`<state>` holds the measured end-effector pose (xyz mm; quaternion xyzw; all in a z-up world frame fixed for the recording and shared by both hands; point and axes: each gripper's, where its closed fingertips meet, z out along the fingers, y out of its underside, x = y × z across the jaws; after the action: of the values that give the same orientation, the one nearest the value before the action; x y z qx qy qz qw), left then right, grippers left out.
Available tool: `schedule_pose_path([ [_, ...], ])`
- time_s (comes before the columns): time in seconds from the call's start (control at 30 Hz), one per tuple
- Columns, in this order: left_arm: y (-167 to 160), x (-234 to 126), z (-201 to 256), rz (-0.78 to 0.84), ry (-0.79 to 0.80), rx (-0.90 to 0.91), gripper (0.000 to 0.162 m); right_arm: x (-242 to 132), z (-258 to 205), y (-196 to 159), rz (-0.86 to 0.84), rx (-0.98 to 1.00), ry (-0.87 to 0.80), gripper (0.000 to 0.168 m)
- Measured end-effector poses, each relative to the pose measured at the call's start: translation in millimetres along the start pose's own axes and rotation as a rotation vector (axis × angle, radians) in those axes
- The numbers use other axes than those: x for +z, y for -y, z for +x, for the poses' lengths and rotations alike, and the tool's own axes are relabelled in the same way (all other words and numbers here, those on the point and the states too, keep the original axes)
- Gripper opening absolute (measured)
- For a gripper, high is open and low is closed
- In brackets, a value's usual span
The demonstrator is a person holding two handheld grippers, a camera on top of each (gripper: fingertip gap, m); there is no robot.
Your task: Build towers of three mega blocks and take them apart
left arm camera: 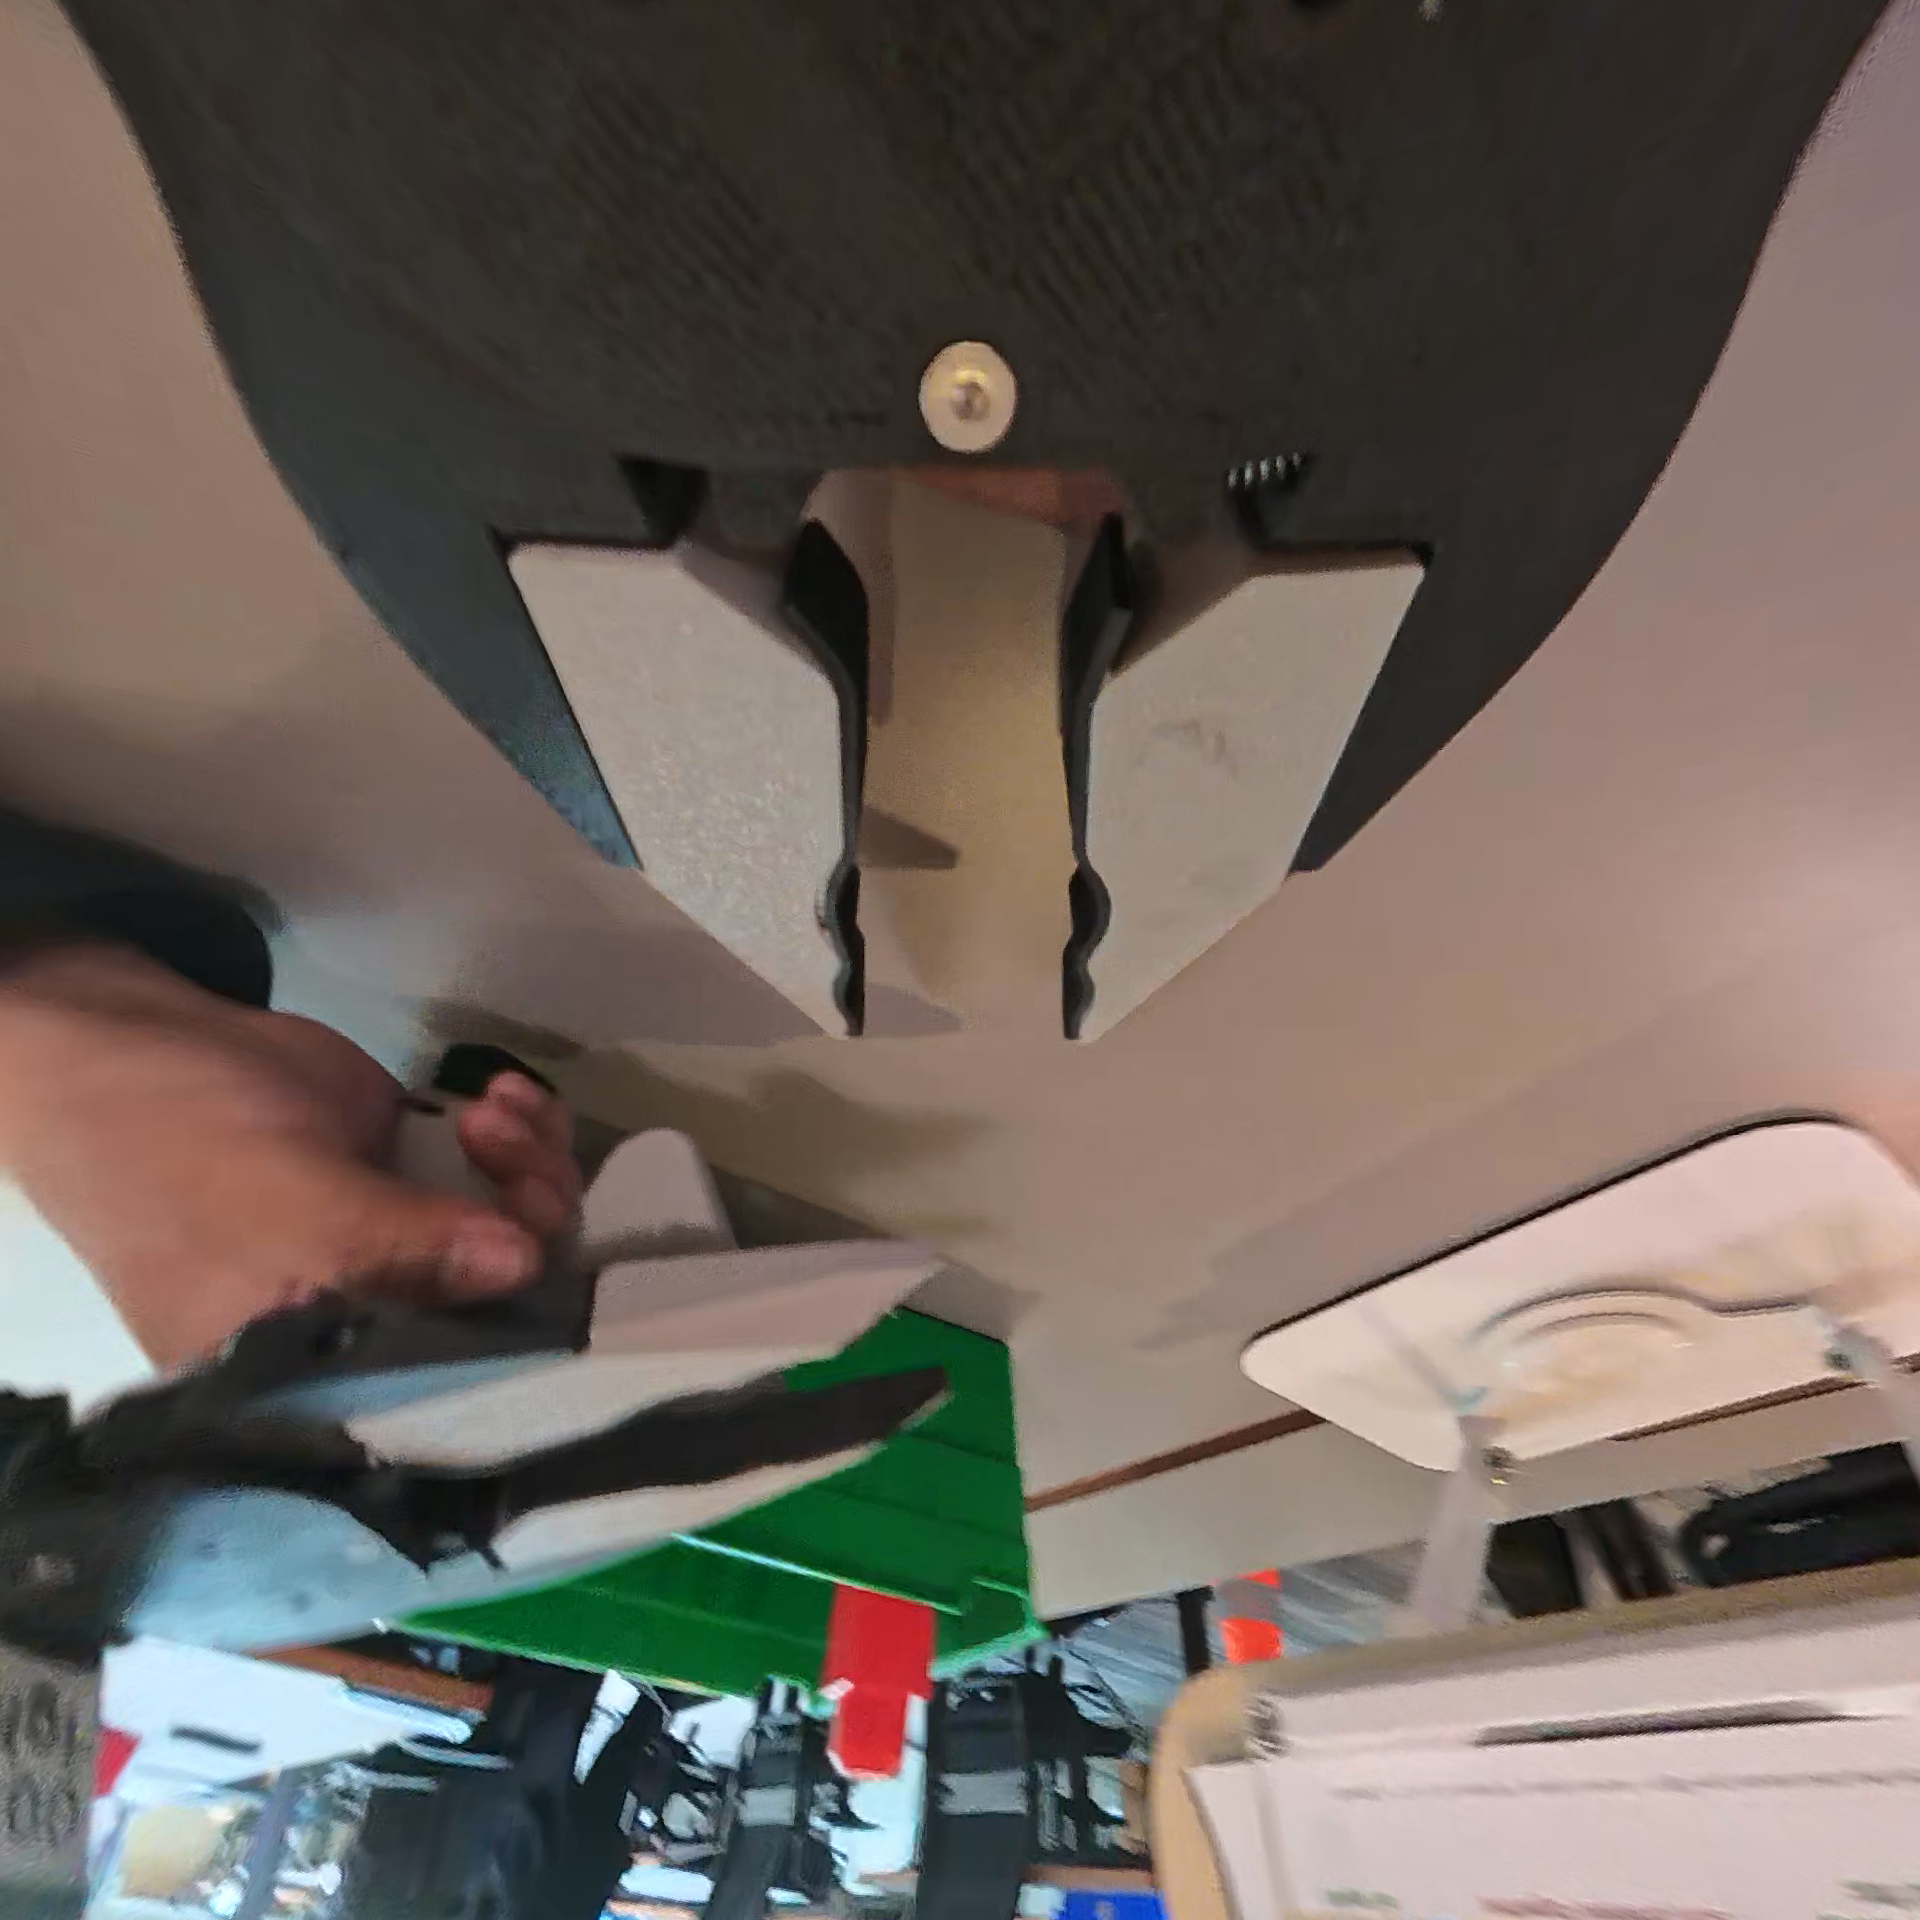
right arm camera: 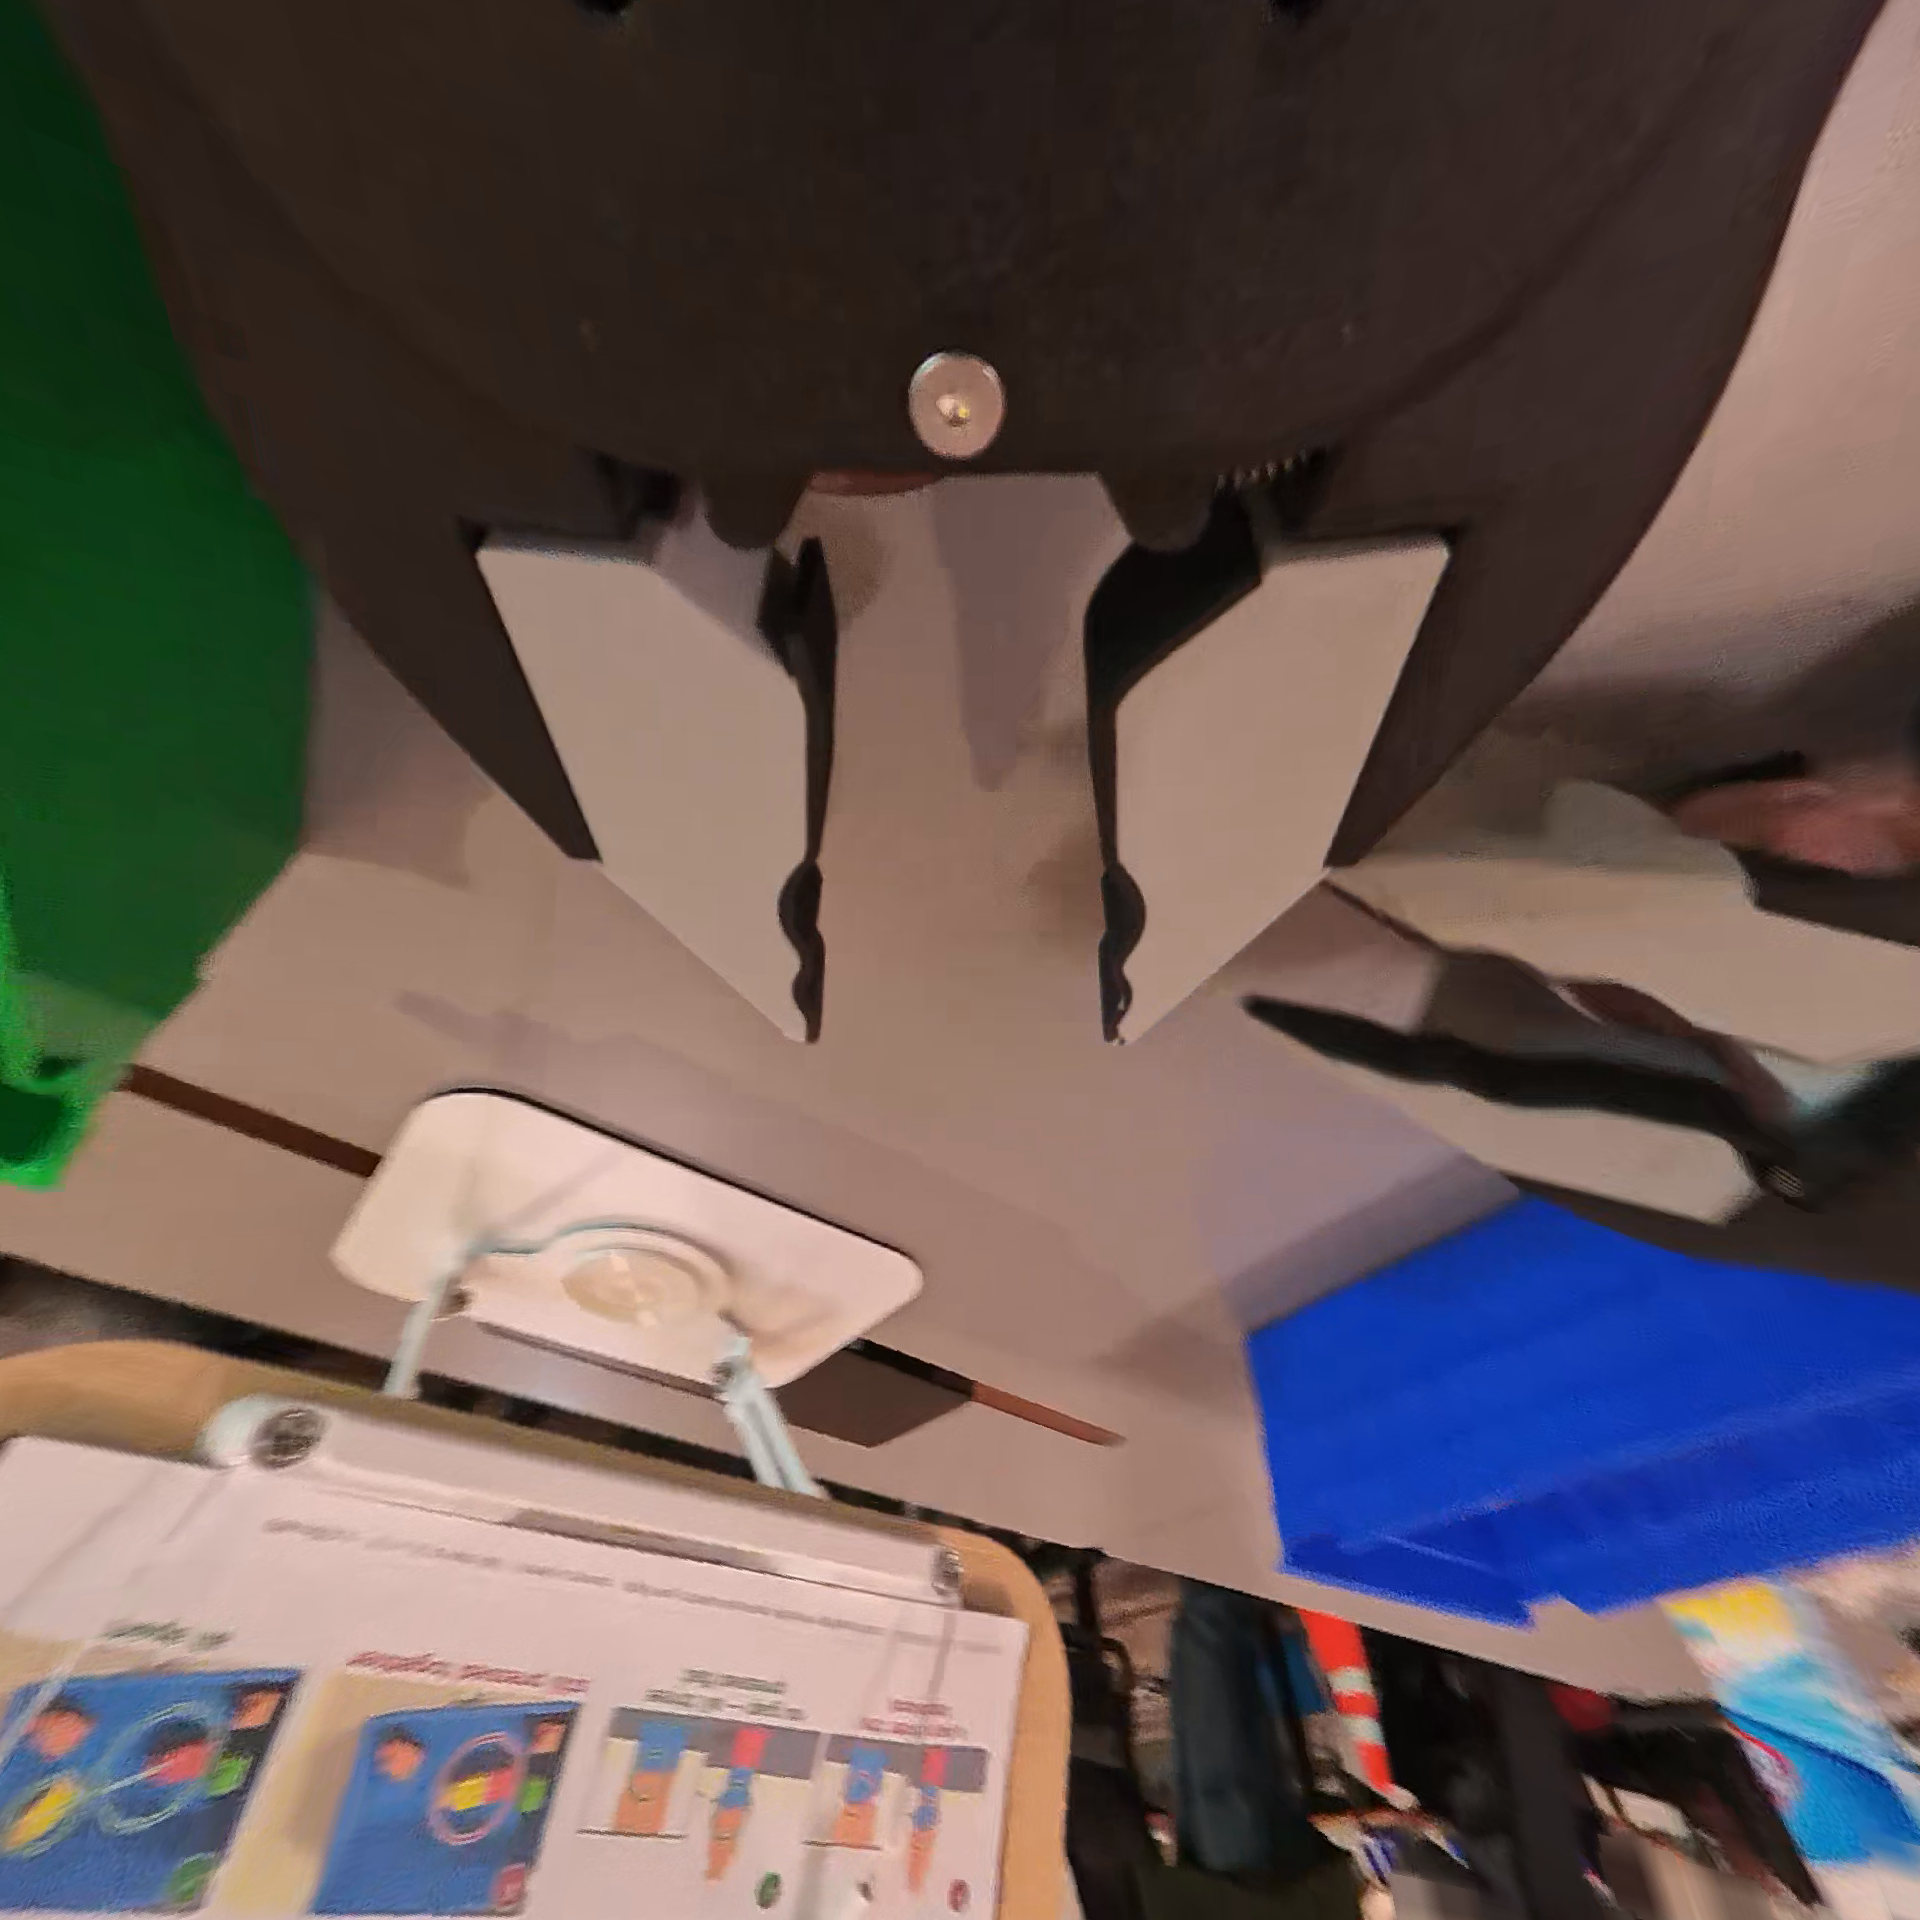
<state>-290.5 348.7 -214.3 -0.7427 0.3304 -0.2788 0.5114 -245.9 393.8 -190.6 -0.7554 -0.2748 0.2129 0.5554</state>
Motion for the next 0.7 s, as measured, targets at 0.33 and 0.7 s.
schedule_pose_path([
  [0.33,-0.4,-5.6,-30.3,0.035,0.158,-0.028,0.041,24.6,10.5,-44.7,-0.171,-0.014,-0.019,0.054],
  [0.7,16.2,-85.1,-27.5,0.098,0.312,-0.072,0.061,28.1,1.7,-56.7,-0.25,0.003,0.062,0.053],
])
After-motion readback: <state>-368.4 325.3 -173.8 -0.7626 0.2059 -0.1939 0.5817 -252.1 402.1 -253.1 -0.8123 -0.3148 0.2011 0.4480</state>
